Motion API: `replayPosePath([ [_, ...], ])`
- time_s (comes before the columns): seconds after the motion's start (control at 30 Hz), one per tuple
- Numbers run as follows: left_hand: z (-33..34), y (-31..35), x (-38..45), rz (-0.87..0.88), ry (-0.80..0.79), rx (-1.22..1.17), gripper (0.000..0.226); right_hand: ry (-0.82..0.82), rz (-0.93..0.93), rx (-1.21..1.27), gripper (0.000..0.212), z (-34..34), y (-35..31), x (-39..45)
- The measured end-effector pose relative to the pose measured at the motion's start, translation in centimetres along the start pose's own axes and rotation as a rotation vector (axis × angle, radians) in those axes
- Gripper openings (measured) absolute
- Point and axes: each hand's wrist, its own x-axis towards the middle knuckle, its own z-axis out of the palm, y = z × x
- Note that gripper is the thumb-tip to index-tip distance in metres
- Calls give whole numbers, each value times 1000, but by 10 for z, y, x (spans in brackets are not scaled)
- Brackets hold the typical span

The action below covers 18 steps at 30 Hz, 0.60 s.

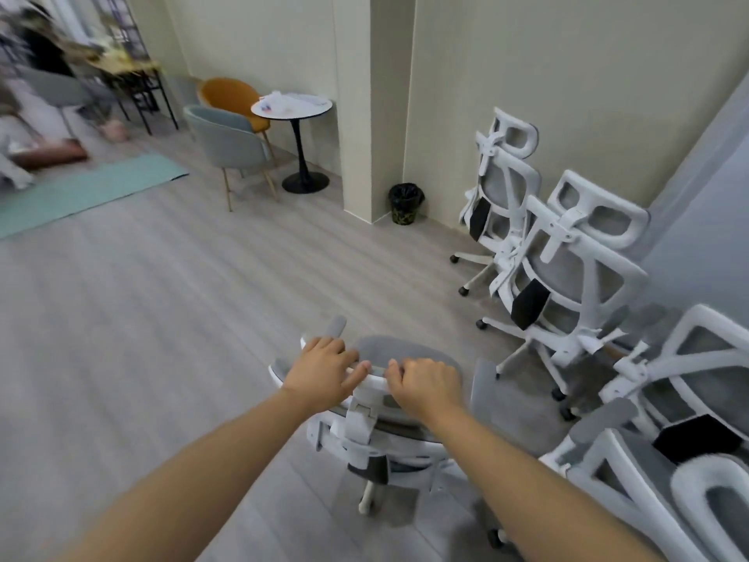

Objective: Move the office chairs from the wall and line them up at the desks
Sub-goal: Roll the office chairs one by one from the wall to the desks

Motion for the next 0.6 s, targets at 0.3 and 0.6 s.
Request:
replayPosePath([
  [0.3, -25, 28, -166, -296, 78, 101, 49, 40, -332, 187, 49, 8, -61, -86],
  [0.6, -69, 20, -338, -619, 27, 134, 61, 63, -658, 245, 41, 5, -183, -164],
])
